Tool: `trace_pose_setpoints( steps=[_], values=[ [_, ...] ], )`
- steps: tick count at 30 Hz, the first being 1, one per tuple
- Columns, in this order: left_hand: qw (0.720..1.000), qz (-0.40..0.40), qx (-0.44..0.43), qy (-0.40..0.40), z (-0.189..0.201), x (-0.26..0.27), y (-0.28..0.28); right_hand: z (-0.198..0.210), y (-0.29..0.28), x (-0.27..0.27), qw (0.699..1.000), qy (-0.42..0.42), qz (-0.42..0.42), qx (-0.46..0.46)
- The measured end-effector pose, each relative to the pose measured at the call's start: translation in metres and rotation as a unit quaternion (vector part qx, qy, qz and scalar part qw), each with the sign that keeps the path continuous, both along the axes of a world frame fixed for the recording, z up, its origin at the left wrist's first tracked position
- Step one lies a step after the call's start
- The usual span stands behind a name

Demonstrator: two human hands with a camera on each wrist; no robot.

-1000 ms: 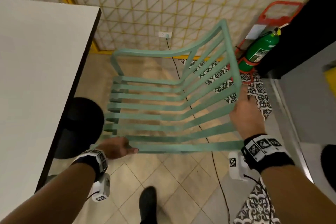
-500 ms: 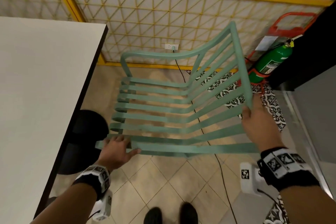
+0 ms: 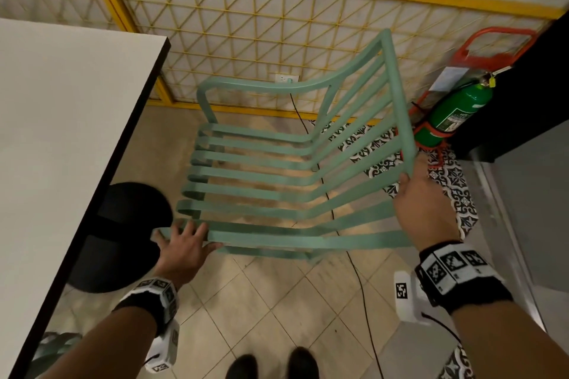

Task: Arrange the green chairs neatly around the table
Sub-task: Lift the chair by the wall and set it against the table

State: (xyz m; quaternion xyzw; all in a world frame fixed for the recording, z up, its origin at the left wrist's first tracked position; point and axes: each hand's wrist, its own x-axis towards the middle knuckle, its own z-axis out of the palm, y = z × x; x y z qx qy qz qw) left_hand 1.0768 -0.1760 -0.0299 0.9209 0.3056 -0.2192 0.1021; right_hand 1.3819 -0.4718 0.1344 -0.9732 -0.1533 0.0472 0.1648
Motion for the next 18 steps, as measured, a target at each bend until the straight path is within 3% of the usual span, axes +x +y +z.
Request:
trace_pose_setpoints(
  steps=[11, 16, 18],
  values=[
    [0.999, 0.038, -0.03, 0.024, 0.028, 0.006, -0.002, -0.001, -0.001, -0.005, 1.0, 0.004, 0.001, 0.01],
    [0.995, 0.042, -0.059, -0.062, 0.088, 0.012, -0.011, 0.023, -0.005, -0.054, 0.992, -0.098, 0.047, -0.063],
    [0.99, 0.051, -0.076, -0.109, 0.111, 0.003, -0.019, 0.032, -0.011, -0.082, 0.99, -0.099, 0.084, -0.046]
  ],
)
